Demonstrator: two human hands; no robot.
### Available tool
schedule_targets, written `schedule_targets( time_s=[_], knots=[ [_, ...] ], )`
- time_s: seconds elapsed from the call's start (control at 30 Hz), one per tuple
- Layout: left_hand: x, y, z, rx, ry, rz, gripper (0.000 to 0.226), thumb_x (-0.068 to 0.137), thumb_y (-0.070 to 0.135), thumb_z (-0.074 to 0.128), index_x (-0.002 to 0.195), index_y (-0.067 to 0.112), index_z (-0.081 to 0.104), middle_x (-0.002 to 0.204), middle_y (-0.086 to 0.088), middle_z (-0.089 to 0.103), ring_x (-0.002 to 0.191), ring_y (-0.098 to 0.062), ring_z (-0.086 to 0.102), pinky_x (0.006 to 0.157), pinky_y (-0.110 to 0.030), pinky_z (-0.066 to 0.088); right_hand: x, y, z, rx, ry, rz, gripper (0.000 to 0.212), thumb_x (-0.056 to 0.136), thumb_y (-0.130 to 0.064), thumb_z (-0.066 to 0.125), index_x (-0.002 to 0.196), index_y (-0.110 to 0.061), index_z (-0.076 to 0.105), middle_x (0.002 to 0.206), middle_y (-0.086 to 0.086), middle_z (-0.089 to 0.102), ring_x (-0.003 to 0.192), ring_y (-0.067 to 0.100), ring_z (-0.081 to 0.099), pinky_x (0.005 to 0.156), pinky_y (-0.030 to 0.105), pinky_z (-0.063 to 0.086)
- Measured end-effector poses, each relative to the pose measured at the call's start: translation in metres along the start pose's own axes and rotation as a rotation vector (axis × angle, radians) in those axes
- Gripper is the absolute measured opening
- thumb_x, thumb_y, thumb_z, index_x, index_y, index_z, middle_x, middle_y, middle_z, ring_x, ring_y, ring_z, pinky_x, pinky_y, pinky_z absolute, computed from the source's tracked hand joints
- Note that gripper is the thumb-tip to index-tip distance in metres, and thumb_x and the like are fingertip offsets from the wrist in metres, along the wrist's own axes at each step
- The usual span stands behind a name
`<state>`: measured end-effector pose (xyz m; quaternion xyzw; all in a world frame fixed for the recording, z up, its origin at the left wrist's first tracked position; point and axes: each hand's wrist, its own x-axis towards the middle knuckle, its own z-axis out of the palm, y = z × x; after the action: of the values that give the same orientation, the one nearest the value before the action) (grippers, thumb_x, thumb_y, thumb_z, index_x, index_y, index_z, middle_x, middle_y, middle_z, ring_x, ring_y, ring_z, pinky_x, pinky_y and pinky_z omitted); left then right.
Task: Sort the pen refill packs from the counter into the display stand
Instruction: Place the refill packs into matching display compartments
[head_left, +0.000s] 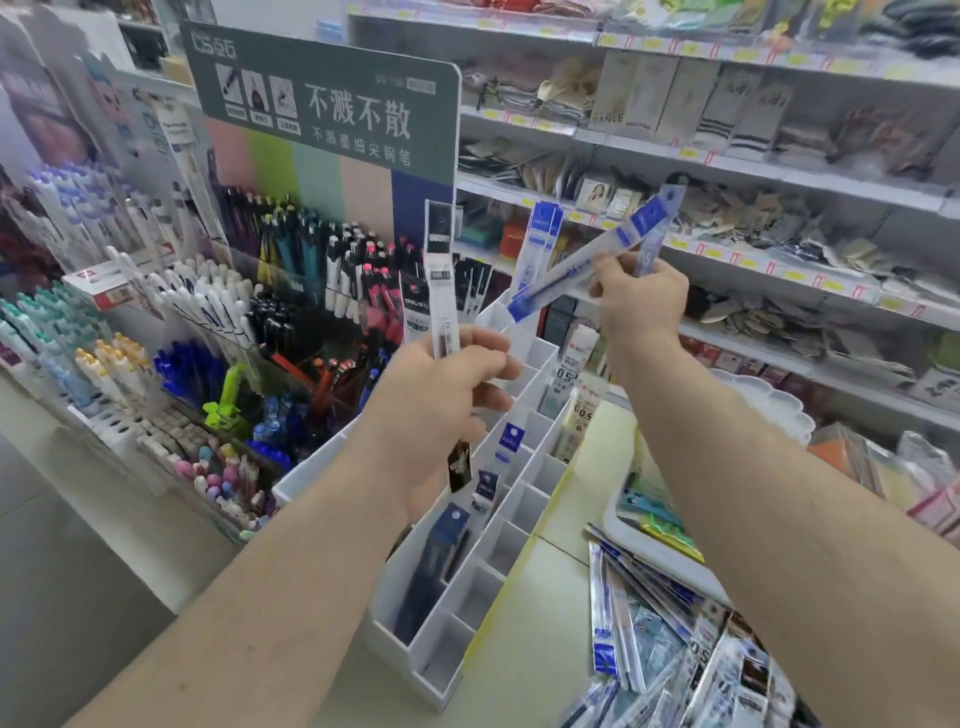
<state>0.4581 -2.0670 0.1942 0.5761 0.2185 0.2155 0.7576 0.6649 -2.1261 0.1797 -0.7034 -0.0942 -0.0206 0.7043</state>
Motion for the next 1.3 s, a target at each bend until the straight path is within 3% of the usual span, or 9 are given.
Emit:
schedule_targets(
  time_s=[0.2, 0.43, 0.5, 0.7, 0.8, 0.93, 1.07, 1.17, 1.3],
  knots=[
    [0.014, -0.008, -0.004, -0.029, 0.044, -0.04, 0.018, 0.093, -0.002, 0.052, 0.085, 0.012, 0.061, 0.07, -0.002, 0.067, 0.059, -0.013, 0.055, 0.041, -0.017, 0.031, 0.024, 0.0, 0.017, -0.141, 0.027, -0.109, 0.03, 0.094, -0.028, 0.067, 0.066, -0.025, 0.058, 0.07, -0.007, 0.064, 0.073, 0.018, 0.064, 0.075, 0.039, 0.059],
    [0.017, -0.008, -0.004, -0.022, 0.047, -0.044, 0.019, 0.093, -0.002, 0.052, 0.084, 0.011, 0.061, 0.072, -0.003, 0.065, 0.06, -0.012, 0.055, 0.043, -0.018, 0.031, 0.032, 0.011, 0.04, -0.514, -0.199, -0.169, 0.035, 0.092, -0.026, 0.064, 0.06, -0.014, 0.057, 0.069, 0.007, 0.065, 0.067, 0.023, 0.054, 0.073, 0.044, 0.054],
    [0.017, -0.008, -0.004, -0.02, 0.043, -0.046, 0.018, 0.093, -0.002, 0.052, 0.084, 0.011, 0.061, 0.072, -0.003, 0.065, 0.06, -0.012, 0.055, 0.044, -0.018, 0.031, 0.032, 0.013, 0.046, -0.559, -0.247, -0.171, 0.032, 0.092, -0.024, 0.063, 0.066, -0.007, 0.059, 0.075, 0.014, 0.066, 0.068, 0.027, 0.053, 0.07, 0.039, 0.052],
    [0.014, -0.009, -0.005, -0.013, 0.034, -0.051, 0.02, 0.093, -0.001, 0.052, 0.084, 0.012, 0.062, 0.073, -0.002, 0.066, 0.06, -0.012, 0.056, 0.044, -0.019, 0.033, 0.035, 0.02, 0.056, -0.612, -0.314, -0.132, 0.041, 0.095, -0.022, 0.062, 0.059, -0.015, 0.044, 0.062, 0.002, 0.05, 0.053, 0.012, 0.04, 0.05, 0.022, 0.038],
    [0.013, -0.009, -0.004, -0.014, 0.02, -0.054, 0.018, 0.094, -0.001, 0.051, 0.086, 0.012, 0.062, 0.072, -0.001, 0.067, 0.06, -0.012, 0.056, 0.044, -0.018, 0.033, 0.034, 0.02, 0.059, -0.621, -0.325, -0.127, 0.032, 0.095, -0.024, 0.063, 0.067, -0.012, 0.053, 0.067, 0.003, 0.053, 0.057, 0.012, 0.044, 0.05, 0.017, 0.039],
    [0.013, -0.011, 0.0, -0.053, 0.0, -0.073, 0.019, 0.094, -0.002, 0.049, 0.087, 0.01, 0.062, 0.074, -0.003, 0.067, 0.06, -0.012, 0.056, 0.043, -0.017, 0.032, 0.031, 0.024, 0.048, -0.535, -0.31, -0.045, 0.031, 0.089, -0.037, 0.07, 0.079, -0.008, 0.069, 0.069, 0.0, 0.061, 0.064, 0.016, 0.054, 0.069, 0.035, 0.052],
    [0.009, -0.016, 0.01, -0.087, -0.073, -0.116, 0.021, 0.094, -0.004, 0.049, 0.087, 0.008, 0.064, 0.077, -0.005, 0.069, 0.062, -0.013, 0.057, 0.043, -0.017, 0.032, 0.007, 0.024, 0.02, -0.2, -0.29, 0.176, 0.045, 0.099, -0.049, 0.053, 0.079, -0.01, 0.064, 0.062, 0.003, 0.056, 0.051, 0.016, 0.047, 0.054, 0.031, 0.042],
    [0.008, -0.026, 0.02, 0.037, -0.062, -0.113, 0.017, 0.093, -0.002, 0.053, 0.09, 0.012, 0.064, 0.08, -0.003, 0.066, 0.068, -0.014, 0.057, 0.05, -0.02, 0.033, -0.024, 0.015, -0.007, 0.064, -0.435, 0.372, 0.057, 0.105, -0.049, 0.035, 0.086, -0.004, 0.065, 0.062, 0.006, 0.058, 0.047, 0.017, 0.051, 0.054, 0.03, 0.042],
    [0.008, -0.045, 0.029, 0.292, 0.006, -0.087, 0.005, 0.093, 0.02, 0.063, 0.097, 0.022, 0.06, 0.086, 0.004, 0.063, 0.083, -0.015, 0.059, 0.064, -0.024, 0.041, -0.061, 0.015, -0.031, 0.184, -0.51, 0.394, 0.062, 0.106, -0.048, 0.032, 0.081, -0.004, 0.069, 0.068, 0.007, 0.069, 0.065, 0.02, 0.066, 0.071, 0.038, 0.054]
  ],
)
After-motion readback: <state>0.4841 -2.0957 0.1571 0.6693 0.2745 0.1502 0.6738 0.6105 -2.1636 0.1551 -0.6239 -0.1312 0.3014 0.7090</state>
